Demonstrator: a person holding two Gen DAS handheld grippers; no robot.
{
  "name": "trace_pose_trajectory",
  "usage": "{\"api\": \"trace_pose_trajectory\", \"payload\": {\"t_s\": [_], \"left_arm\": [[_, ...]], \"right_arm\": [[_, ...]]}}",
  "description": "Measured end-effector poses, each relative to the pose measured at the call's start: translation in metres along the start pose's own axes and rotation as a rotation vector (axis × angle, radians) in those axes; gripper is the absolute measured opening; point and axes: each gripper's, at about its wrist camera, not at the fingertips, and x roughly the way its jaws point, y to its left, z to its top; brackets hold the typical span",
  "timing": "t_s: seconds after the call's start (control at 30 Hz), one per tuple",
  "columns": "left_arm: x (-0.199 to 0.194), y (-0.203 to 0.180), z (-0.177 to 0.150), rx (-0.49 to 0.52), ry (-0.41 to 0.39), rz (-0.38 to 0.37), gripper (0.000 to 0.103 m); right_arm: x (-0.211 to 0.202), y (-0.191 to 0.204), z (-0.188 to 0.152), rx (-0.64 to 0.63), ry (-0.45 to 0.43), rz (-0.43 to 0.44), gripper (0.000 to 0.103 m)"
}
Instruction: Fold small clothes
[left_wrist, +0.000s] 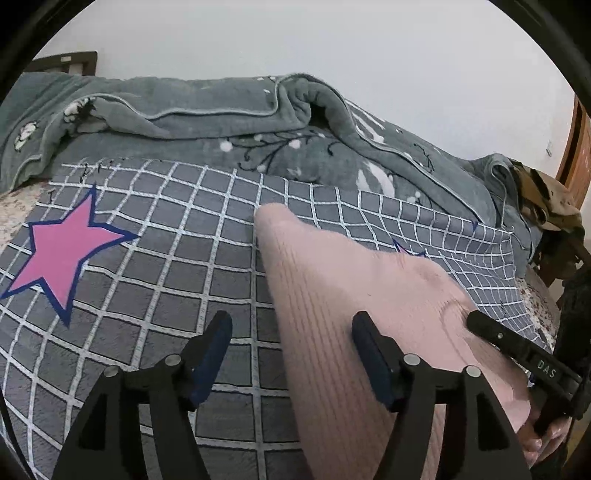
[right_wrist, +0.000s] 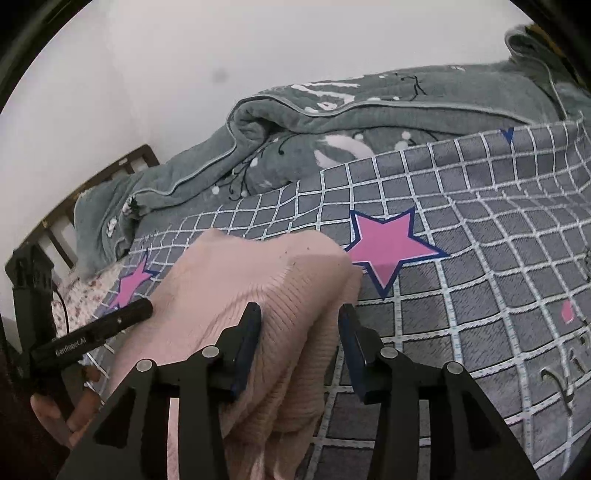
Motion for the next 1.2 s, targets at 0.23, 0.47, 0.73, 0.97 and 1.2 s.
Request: {"api": "trace_pose_trajectory", "payload": {"t_s": [0.23, 0.47, 0.73, 0.97, 1.2], "left_arm": [[-0.001, -0.005, -0.001, 0.034, -0.020, 0.038, 0.068], [-0.004, -0.007, -0.002, 0.031, -0.034, 0.022, 0.068], [-0.016, 0.004, -0.002, 0.001, -0.093, 0.054, 0.068], [-0.014, 0.015, -0.004, -0.037, -0.074, 0.095, 0.068], [-0.019, 0.013, -0.015, 0.024, -0.074, 0.187, 0.068]], "right_arm": [[0.011, 0.006, -0.004, -0.007, 0.021, 0.027, 0.021], [-0.016, 0.015, -0.006, -0.092, -0.097, 0.007, 0.010], [-0.009, -0.006, -0.004, 0.002, -0.083, -0.016, 0.010], [-0.004, 0.004, -0.006, -0.064, -0.039, -0.097, 0.030], [-0.025, 0.019, -0.011, -0.155, -0.061, -0.173, 0.043]]}}
